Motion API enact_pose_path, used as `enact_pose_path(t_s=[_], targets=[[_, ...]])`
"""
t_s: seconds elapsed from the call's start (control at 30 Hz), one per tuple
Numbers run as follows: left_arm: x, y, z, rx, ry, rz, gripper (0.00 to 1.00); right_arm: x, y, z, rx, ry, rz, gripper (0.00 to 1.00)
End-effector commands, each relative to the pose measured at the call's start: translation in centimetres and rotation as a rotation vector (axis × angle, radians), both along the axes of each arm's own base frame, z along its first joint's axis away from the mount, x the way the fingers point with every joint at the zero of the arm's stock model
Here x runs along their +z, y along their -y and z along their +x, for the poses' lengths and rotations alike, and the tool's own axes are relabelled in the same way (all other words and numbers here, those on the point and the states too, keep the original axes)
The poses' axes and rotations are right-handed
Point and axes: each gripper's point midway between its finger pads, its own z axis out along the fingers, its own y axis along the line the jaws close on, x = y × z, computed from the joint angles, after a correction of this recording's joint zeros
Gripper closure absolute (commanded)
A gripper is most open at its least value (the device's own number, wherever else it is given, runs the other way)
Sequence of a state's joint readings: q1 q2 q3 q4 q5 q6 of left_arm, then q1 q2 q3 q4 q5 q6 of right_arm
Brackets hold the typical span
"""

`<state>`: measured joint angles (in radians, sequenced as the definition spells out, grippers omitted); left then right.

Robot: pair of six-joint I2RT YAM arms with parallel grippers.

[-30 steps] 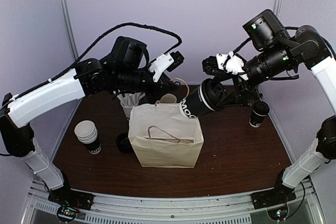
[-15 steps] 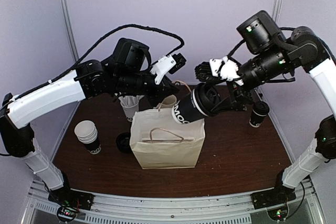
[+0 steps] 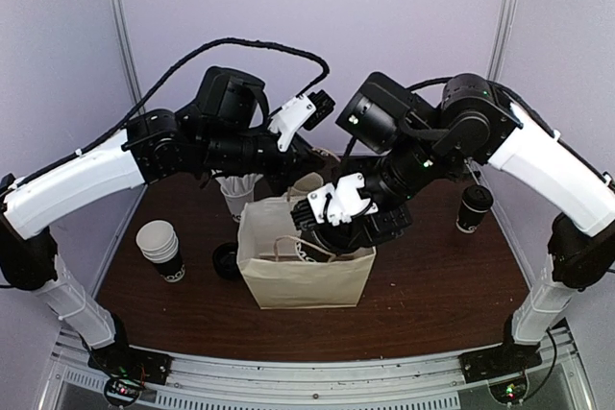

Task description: Pack the takeout coffee

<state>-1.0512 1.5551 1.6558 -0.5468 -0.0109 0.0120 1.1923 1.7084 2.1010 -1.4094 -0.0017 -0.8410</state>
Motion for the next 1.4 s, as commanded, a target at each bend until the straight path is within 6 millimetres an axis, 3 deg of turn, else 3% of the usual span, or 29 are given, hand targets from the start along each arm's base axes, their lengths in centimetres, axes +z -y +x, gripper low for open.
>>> enact_pose_path(t_s=[0.0,0.07,0.27,0.5,0.63,0.93,1.37], targets=[[2.4,-0.5,-1.0,-0.001,-0.007,-0.081,0.77,-0.6,0.8,-1.5,0.053,0.062,-0.064,0.34],[3.4,-1.1,-1.3,0.012,0.005,-0.089,0.62,-0.9,1.3,-2.3,0.083,0.078,-0.099,0.34],[7.3,-4.6,-2.3,0.057,0.085,-0.159,0.43,-1.4,2.2,-4.8,0.169,0.125,-0.193,0.34],[7.3,-9.1,0.0,0.233,0.268,-0.111,0.35,-4.5,2.9,-8.2,0.266,0.183,-0.323,0.35],[6.6,-10.4,0.8,0.266,0.284,-0.105,0.34,-5.0,2.9,-8.5,0.270,0.235,-0.341,0.35],[4.5,-12.6,1.4,0.288,0.291,-0.092,0.34,-5.4,0.7,-6.5,0.175,0.354,-0.305,0.37],[-0.8,-14.2,1.3,0.293,0.198,0.017,0.34,-9.1,2.5,-7.8,0.243,0.400,-0.411,0.37]])
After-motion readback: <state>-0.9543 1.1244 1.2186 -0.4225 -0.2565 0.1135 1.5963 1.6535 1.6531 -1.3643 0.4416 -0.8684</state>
